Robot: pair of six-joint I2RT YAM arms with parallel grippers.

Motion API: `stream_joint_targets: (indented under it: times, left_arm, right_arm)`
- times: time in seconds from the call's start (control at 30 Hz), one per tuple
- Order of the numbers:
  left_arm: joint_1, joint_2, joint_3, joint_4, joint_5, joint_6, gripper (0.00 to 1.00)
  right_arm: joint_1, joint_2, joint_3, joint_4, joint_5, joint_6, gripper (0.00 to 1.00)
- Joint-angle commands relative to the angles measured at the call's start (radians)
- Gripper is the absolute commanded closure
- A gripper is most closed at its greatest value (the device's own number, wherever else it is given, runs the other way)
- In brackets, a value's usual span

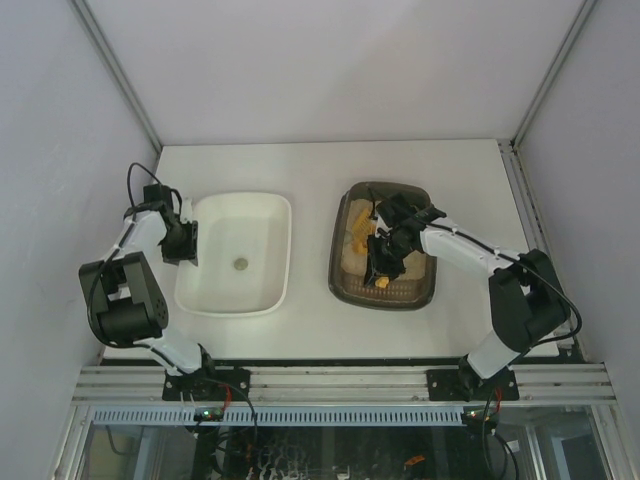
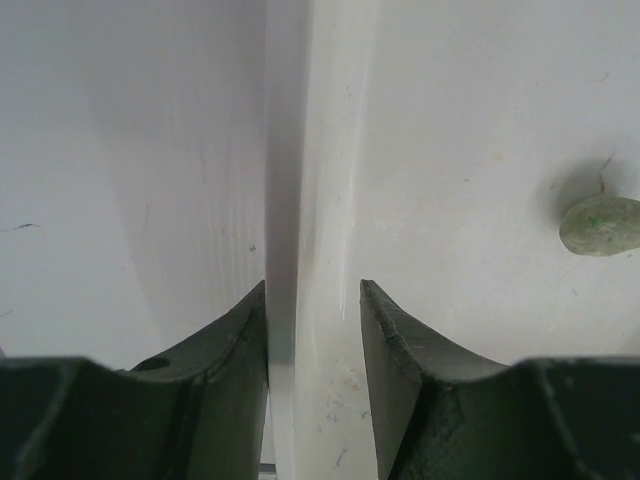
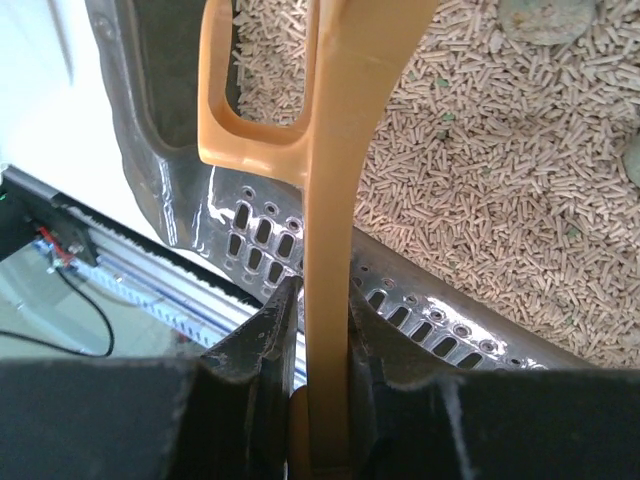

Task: Clean the litter box

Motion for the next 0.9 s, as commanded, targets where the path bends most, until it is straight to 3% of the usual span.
stream_joint_targets:
  times: [0.0, 0.17, 0.47, 0.87]
  left_arm:
    - [-0.003, -0.056, -0.024, 0.001, -0.002, 0.027, 0.56]
    - [-0.005, -0.062, -0.035, -0.009, 0.009, 0.039, 0.56]
    - [-0.003, -0.084, -0.057, -0.009, 0.014, 0.049, 0.55]
    - [0.021, -0.054, -0.072, 0.003, 0.044, 0.068, 0.56]
  right_arm:
    - [-0.004, 0.026, 0.006, 0.041, -0.215, -0.021, 1.00]
    - [-0.042, 0.043, 0.006, 0.048, -0.325, -0.028, 1.00]
    - [-0.068, 0.083, -0.029, 0.119, -0.379, 0.017, 1.00]
    - [-0.224, -0.186, -0.319, 0.366, -0.461, 0.156, 1.00]
